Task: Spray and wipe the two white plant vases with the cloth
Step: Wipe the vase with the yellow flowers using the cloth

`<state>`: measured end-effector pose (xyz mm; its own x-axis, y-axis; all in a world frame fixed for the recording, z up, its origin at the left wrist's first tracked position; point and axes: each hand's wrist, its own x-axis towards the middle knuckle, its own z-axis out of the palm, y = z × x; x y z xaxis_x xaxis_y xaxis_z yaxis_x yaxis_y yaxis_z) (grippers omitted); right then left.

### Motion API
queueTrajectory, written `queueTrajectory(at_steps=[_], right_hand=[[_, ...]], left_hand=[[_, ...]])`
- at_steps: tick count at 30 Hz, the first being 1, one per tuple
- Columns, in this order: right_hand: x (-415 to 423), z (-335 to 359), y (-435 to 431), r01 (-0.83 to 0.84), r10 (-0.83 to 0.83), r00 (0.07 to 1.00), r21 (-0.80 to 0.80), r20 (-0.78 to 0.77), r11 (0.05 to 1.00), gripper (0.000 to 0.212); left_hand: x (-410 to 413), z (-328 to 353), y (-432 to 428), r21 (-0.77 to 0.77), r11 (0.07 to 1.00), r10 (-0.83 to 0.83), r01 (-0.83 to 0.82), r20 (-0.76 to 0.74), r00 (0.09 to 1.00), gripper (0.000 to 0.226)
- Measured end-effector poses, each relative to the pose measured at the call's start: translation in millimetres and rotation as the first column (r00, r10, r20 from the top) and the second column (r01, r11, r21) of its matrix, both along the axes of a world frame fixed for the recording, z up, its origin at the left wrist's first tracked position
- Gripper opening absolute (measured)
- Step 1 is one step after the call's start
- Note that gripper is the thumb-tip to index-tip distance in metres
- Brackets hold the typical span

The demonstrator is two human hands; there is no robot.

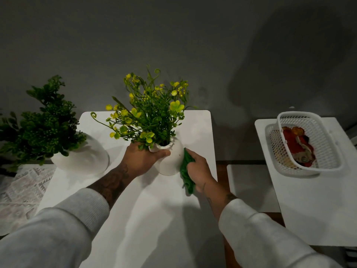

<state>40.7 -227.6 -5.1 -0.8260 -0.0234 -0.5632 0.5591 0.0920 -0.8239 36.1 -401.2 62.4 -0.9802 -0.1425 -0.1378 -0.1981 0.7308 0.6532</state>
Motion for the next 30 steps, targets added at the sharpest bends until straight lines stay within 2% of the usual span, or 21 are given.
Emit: queueTrajectory(at_steps=[3,7,11,16,18,22,26,30], right_hand=[[-7,7,-1,0.020,-0.017,0.998,0.041,-0.064,0.999,0.072],[-15,26,-1,-0.009,0.031,0.969,0.092,-0.244,0.996,0.074],[-6,43,-9,-0.090,0.156,0.890,0.171,-0.427,0.981,0.070],[33,39,-10,-0.062,0.197,0.801,0.249,-0.565,0.967,0.067],[38,37,-9,-0.066,0.205,0.791,0.252,-0.577,0.965,0.066],[10,44,-12,-0.059,0.157,0.853,0.207,-0.498,0.977,0.069],[-16,52,-10,-0.118,0.268,0.847,0.330,-0.459,0.937,0.064],[9,45,-15,-0.056,0.193,0.842,0.275,-0.503,0.960,0.070]], left_hand=[[0,0,1,-0.014,1.000,-0.014,0.014,-0.006,1.000,0.052],[0,0,2,-0.044,0.999,-0.028,0.027,-0.029,0.999,0.050],[-1,-2,3,-0.002,1.000,-0.010,0.010,-0.036,0.999,0.049],[2,-3,2,0.016,1.000,-0.017,0.018,-0.052,0.999,0.044],[2,-3,2,0.006,0.999,-0.041,0.041,-0.062,0.997,0.045],[1,-3,2,0.002,1.000,-0.003,0.003,-0.025,1.000,0.050],[1,-4,3,0.044,0.998,0.044,-0.043,-0.016,0.999,0.049],[4,-6,4,0.068,0.994,0.083,-0.083,-0.004,0.997,0.049]])
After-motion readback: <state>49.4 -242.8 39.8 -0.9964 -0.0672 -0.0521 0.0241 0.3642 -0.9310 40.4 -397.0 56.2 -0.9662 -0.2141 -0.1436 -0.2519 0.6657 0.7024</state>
